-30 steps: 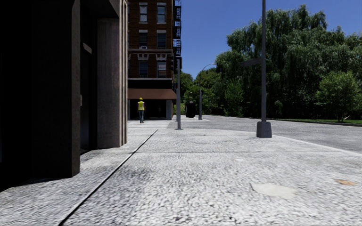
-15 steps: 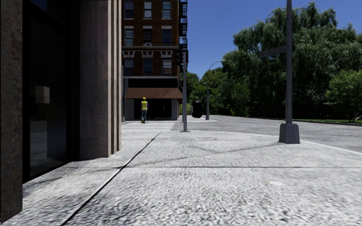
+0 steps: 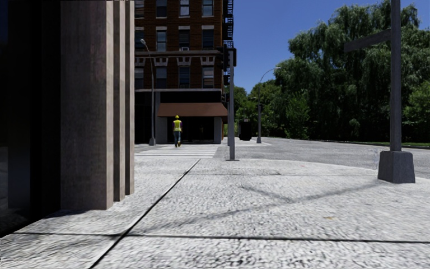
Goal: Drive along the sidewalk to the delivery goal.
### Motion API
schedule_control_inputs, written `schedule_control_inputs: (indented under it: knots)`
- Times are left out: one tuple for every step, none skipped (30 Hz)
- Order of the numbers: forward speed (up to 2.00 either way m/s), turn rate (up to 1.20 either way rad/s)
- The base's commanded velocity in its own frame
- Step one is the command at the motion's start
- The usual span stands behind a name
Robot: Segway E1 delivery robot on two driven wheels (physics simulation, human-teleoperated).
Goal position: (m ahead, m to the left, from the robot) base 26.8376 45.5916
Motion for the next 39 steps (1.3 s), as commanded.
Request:
schedule_control_inputs:
  knots:
    - [1.97, 0.0]
    - [1.97, 0.0]
    - [1.97, 0.02]
    - [1.97, 0.02]
    - [1.97, 0.16]
    - [1.97, 0.28]
    - [1.97, 0.31]
    - [1.97, 0.31]
    - [1.97, 0.31]
    - [1.97, 0.31]
    - [1.97, 0.31]
    - [1.97, 0.31]
    - [1.97, 0.31]
    - [1.97, 0.31]
    - [1.97, 0.31]
    - [1.97, 0.31]
    - [1.97, 0.31]
    - [1.97, 0.31]
    - [1.97, 0.31]
    - [1.97, 0.31]
    - [1.97, 0.31]
    - [1.97, 0.31]
    - [1.97, 0.31]
    - [1.97, 0.31]
    - [1.97, 0.31]
    - [1.97, 0.31]
    - [1.97, 0.31]
    - [1.97, 0.31]
    - [1.97, 0.31]
    - [1.97, 0.31]
    - [1.97, 0.31]
    - [1.97, 0.31]
    - [1.97, 0.31]
    - [1.97, 0.31]
    - [1.97, 0.31]
    - [1.97, 0.31]
    - [1.97, 0.31]
    - [1.97, 0.31]
    - [1.97, 0.31]
